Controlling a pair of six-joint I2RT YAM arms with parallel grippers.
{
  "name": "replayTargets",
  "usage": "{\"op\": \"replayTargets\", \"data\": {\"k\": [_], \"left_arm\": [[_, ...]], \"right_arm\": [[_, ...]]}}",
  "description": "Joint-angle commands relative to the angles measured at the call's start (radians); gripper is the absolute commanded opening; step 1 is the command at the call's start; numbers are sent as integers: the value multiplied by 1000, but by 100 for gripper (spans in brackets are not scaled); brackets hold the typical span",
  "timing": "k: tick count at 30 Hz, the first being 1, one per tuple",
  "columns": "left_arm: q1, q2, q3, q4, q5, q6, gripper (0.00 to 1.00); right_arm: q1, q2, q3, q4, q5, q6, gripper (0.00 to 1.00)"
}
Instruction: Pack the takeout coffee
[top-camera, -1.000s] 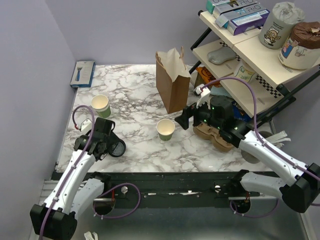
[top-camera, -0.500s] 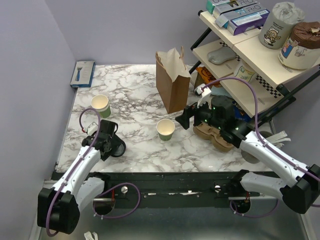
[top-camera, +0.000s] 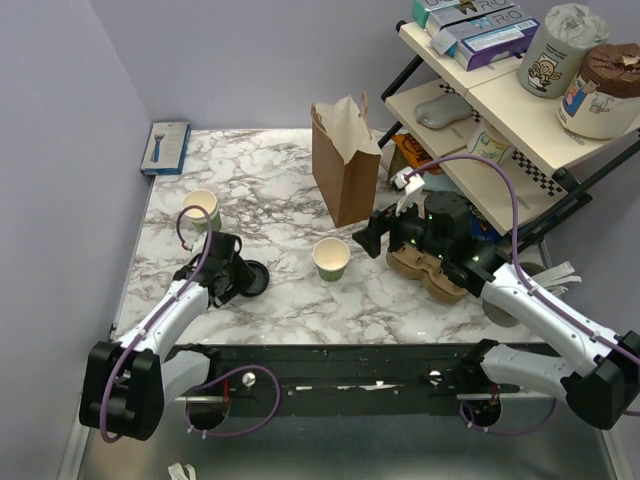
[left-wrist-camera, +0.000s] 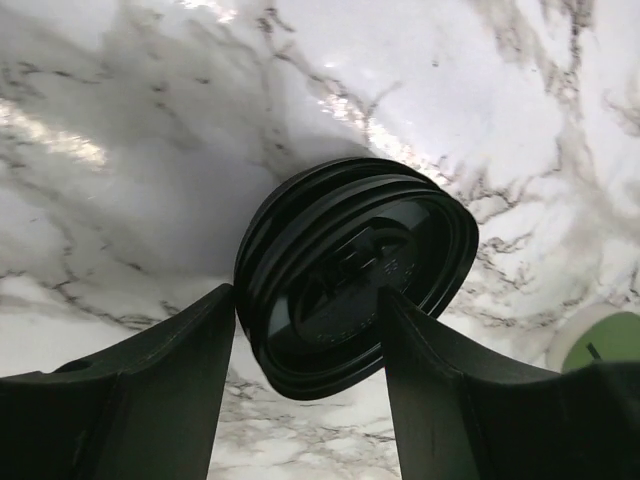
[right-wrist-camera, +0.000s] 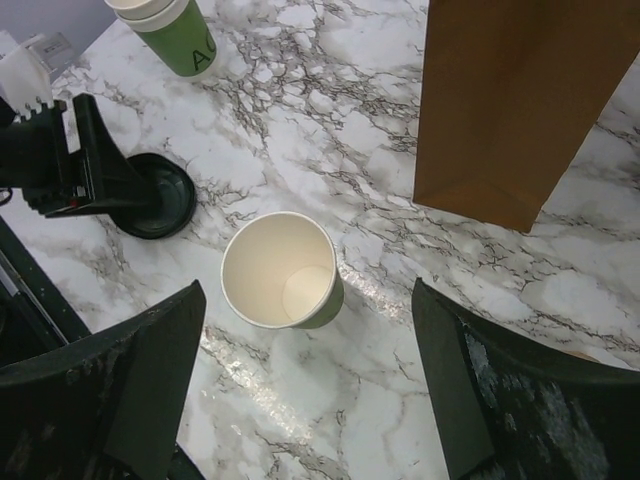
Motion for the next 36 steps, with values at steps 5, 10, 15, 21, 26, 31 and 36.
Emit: {"op": "replayTargets", "data": {"k": [5, 10, 15, 21, 26, 31, 36], "left_arm": [[-58, 124, 77, 217, 118, 22, 66], [-121, 206, 156, 220, 115, 24, 70], [-124, 146, 203, 114, 76, 56, 80], [-122, 95, 308, -84, -58, 85, 81], [-124, 146, 384, -165, -89, 116, 76], [-122, 201, 411, -172, -99, 145, 61], [-122, 261, 443, -174, -92, 182, 55]], "right_arm": [[8, 67, 50, 0, -27, -30, 92], [28, 121, 100, -13, -44, -63, 92], [43, 170, 139, -21, -32, -70, 92], [49, 175, 131, -27, 8, -66, 92], [48, 170, 120, -27, 54, -50, 92], [49, 173, 125, -22, 67, -44, 95], [51, 155, 113, -23, 97, -44, 95]]}}
